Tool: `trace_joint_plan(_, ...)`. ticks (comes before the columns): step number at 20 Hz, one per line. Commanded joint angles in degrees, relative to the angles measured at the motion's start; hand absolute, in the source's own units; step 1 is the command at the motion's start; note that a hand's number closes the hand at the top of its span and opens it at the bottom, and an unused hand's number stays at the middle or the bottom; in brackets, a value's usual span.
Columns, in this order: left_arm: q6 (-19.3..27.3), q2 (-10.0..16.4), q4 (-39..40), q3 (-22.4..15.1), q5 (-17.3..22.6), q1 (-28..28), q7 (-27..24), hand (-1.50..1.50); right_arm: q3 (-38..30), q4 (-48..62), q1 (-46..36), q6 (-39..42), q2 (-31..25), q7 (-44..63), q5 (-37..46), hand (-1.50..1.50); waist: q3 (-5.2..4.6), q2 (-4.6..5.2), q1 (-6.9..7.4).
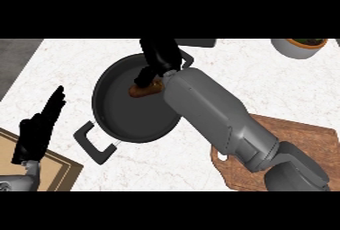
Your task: Pick the sweet potato from the cutting board and place it in the pot
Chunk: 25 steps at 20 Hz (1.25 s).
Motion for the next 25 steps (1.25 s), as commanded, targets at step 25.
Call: trace_joint_plan(25,-1.32,0.27,-3.87,5.57,0.55,5.65,2.45,0.0,-16.34,-18.16,18.79,5.19,-4.92,-24.81,-26.25,-1.5,0.05,-1.81,-5.93)
